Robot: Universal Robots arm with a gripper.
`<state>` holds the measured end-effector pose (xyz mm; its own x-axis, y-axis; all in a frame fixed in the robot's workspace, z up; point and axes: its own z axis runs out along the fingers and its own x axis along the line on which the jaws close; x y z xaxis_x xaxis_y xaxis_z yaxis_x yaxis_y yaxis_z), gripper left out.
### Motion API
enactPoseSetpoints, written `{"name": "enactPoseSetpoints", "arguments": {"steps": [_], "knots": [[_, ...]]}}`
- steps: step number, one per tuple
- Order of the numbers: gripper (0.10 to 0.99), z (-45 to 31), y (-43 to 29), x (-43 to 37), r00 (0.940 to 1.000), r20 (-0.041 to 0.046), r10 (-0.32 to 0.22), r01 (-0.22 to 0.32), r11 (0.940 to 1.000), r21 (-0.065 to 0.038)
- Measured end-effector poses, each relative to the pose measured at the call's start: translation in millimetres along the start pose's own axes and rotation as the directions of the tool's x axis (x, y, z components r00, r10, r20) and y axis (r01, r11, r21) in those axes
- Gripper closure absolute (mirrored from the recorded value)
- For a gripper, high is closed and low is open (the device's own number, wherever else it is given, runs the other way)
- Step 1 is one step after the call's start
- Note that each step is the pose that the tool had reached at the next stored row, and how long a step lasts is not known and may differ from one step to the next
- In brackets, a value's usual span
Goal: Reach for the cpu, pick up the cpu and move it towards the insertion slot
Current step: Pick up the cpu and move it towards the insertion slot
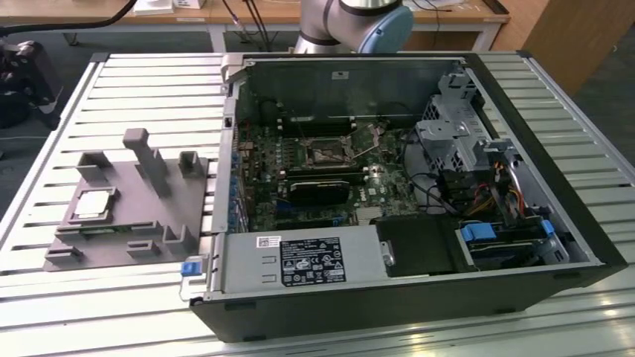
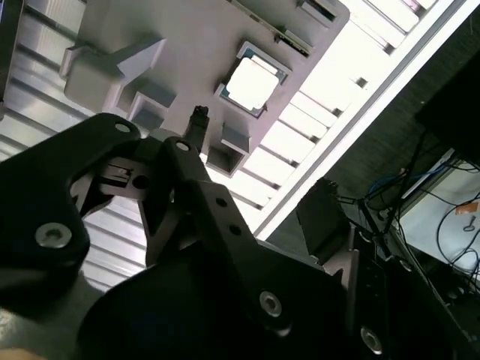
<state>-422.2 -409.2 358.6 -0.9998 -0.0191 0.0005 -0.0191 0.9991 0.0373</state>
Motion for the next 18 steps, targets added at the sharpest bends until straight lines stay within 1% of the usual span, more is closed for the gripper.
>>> {"name": "enactPoseSetpoints", "arguments": {"steps": [1,2,3,18], "knots": [[0.325,1.7,-0.1,0.0,1.0,-0.0001,0.0,0.0,1.0,0.0],[0.325,3.5,-0.3,0.0,1.0,-0.0003,0.0,0.0,1.0,-0.001],[0.263,5.3,-0.4,0.1,1.0,-0.0003,0.0,0.0,1.0,-0.001],[0.263,32.5,-1.9,0.0,1.0,-0.0003,0.0,0.0,1.0,-0.004]]}}
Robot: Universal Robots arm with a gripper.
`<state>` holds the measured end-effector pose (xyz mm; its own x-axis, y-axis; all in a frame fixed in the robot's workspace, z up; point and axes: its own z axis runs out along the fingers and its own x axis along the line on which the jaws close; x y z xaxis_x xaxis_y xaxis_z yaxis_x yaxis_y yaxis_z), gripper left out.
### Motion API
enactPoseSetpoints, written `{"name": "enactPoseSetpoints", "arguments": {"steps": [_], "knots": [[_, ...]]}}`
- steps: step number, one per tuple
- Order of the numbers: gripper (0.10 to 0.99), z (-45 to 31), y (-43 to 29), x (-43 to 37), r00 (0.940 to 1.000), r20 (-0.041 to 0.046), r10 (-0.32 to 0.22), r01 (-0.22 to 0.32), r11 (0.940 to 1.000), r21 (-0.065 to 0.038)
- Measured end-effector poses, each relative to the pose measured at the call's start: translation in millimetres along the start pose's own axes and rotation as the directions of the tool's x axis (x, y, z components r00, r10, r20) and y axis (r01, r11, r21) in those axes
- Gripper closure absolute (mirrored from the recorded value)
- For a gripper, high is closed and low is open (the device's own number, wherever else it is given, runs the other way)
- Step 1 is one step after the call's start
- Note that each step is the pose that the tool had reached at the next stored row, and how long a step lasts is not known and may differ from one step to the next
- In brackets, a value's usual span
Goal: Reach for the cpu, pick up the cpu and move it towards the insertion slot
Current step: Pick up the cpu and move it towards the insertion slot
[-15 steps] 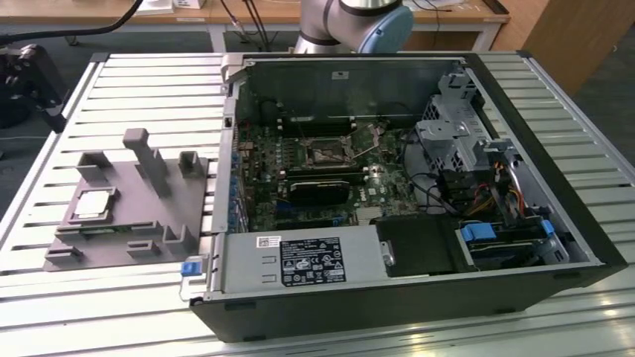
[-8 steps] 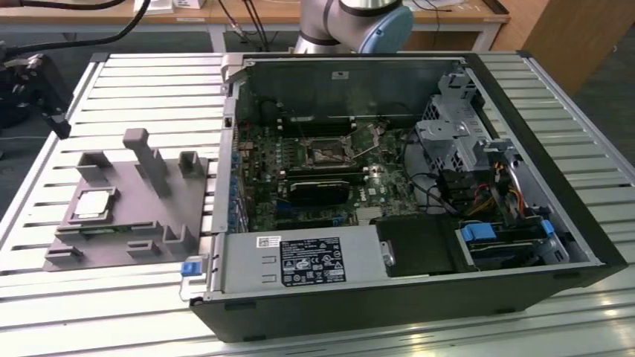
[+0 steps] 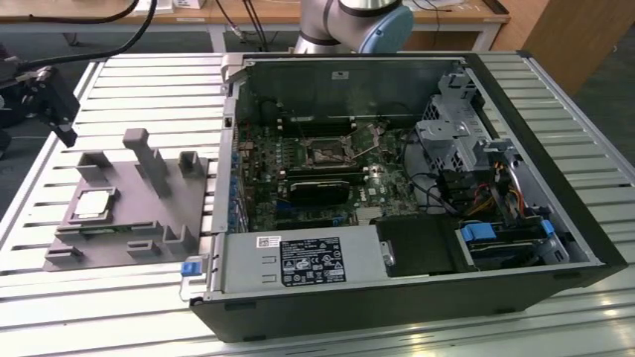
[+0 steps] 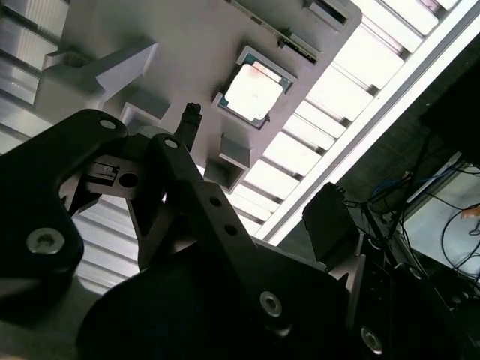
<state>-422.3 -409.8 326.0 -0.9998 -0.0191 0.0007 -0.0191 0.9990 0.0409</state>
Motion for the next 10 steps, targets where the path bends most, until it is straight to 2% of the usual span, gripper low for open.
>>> {"name": "enactPoseSetpoints", "arguments": {"steps": [6,10], "knots": [[0.263,8.9,-0.5,0.0,1.0,0.0001,0.0,0.0,0.9999,-0.013],[0.263,14.6,-0.8,0.0,1.0,0.0001,0.0,0.0,0.9999,-0.015]]}}
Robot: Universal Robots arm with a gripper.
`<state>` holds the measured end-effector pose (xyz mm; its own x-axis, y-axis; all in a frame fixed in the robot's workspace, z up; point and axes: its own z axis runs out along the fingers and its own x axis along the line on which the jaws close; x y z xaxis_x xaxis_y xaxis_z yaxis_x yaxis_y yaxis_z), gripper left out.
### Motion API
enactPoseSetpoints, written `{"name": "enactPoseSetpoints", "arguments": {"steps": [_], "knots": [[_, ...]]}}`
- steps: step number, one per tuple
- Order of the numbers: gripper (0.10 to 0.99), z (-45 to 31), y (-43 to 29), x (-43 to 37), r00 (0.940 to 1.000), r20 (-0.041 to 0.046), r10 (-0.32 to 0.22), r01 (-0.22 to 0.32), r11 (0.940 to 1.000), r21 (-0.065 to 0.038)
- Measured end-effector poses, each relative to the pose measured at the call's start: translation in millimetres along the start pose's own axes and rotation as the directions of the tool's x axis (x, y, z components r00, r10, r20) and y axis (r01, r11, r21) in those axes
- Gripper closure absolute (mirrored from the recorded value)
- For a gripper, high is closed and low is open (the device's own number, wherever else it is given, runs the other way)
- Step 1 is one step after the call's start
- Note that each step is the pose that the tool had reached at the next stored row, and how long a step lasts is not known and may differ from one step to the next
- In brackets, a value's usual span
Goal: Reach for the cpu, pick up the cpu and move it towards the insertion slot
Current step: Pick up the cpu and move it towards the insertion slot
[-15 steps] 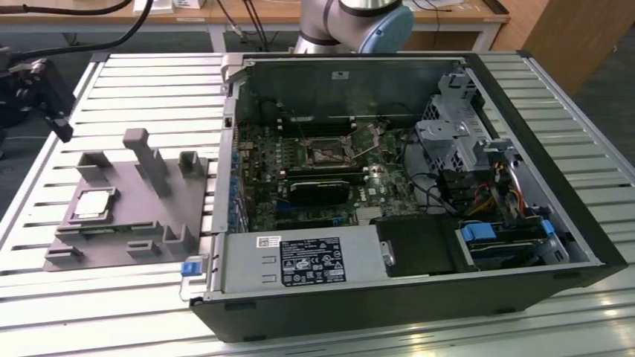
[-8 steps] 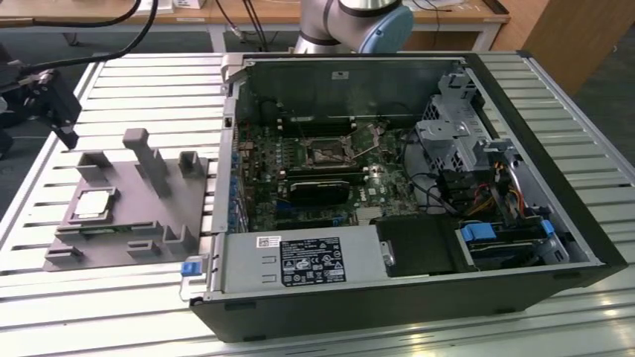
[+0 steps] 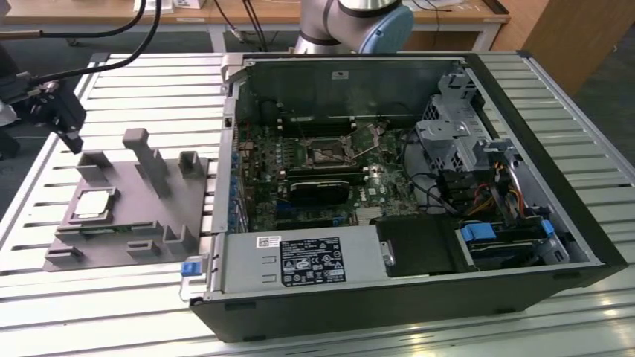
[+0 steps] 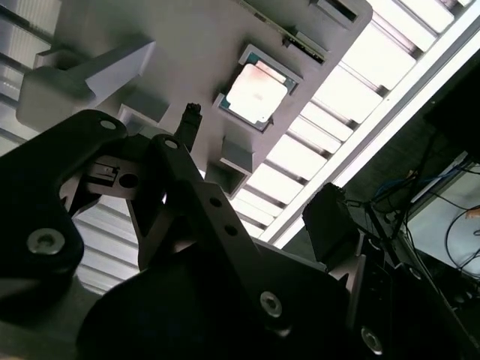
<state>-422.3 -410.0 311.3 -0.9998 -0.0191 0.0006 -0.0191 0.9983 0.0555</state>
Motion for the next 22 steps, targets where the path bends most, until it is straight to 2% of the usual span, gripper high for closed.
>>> {"name": "enactPoseSetpoints", "arguments": {"steps": [12,22], "knots": [[0.263,12.3,-0.7,0.3,1.0,0.0001,0.0,0.0,1.0,-0.001],[0.263,28.6,-2.7,0.4,1.0,0.0021,0.005,-0.005,1.0,-0.001]]}}
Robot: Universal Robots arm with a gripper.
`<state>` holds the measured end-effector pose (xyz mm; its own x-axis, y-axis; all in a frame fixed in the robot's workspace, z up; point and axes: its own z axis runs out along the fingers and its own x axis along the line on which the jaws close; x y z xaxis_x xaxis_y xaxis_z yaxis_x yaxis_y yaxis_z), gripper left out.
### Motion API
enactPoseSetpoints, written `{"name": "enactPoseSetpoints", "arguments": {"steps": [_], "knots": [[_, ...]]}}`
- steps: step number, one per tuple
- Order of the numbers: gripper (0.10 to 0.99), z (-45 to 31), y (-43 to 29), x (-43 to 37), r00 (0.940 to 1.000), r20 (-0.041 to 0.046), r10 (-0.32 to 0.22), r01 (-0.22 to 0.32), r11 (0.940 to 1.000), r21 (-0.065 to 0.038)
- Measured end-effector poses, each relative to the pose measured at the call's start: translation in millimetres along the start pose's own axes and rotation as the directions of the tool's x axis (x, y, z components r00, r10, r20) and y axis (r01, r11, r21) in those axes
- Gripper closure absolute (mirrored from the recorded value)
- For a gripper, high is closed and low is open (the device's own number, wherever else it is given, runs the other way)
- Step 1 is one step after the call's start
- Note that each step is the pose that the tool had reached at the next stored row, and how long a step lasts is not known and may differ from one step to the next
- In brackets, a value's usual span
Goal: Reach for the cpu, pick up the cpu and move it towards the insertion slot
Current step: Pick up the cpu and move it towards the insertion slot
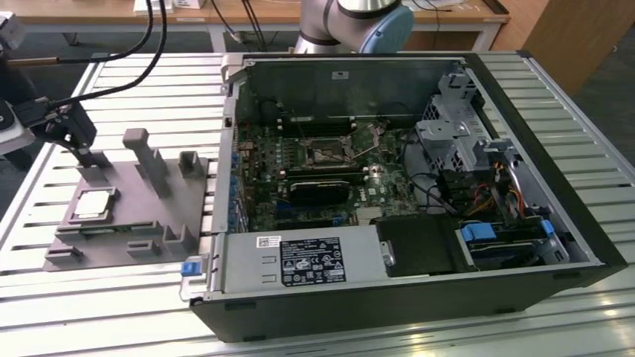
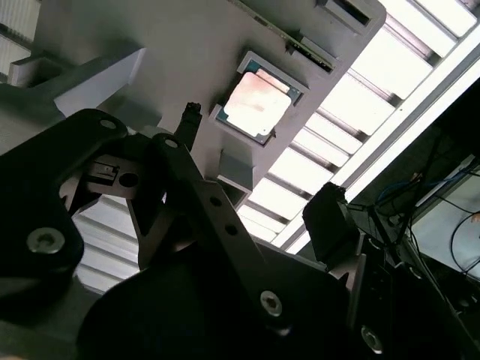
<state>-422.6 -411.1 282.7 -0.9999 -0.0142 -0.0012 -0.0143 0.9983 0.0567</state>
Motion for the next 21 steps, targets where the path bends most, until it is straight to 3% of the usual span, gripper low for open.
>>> {"name": "enactPoseSetpoints", "arguments": {"steps": [7,21], "knots": [[0.263,12.5,-5.9,0.1,0.9999,0.0038,0.013,-0.013,0.9999,0.0],[0.263,31.2,-7.6,0.1,0.9999,0.0036,0.014,-0.014,0.9999,0.0]]}}
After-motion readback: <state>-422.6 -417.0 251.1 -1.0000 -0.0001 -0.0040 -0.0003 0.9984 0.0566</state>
